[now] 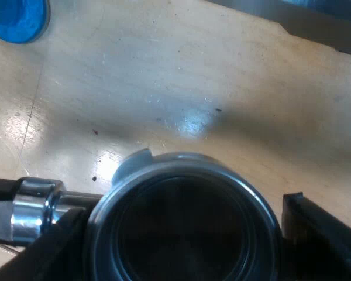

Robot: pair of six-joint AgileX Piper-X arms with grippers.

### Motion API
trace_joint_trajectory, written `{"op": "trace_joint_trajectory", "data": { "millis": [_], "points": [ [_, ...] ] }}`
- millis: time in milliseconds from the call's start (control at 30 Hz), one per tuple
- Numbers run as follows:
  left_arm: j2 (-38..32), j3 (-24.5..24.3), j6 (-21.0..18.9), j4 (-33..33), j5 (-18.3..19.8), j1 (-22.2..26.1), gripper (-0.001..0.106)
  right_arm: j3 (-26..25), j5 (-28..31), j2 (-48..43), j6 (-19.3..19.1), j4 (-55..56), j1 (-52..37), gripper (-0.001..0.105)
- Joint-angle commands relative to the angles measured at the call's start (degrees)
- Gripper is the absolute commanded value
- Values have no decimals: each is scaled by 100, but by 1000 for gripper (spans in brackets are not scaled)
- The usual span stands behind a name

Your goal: Put the handle in the coffee machine

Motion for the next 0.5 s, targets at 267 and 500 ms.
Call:
{"op": "trace_joint_trajectory", "data": {
  "millis": [267, 500],
  "points": [
    [-17, -10, 78, 17, 9, -7, 0, -45, -142, -98, -91, -32, 11, 0],
    [-17, -10, 78, 17, 9, -7, 0, -45, -142, -98, -34, -32, 11, 13]
  ]
}}
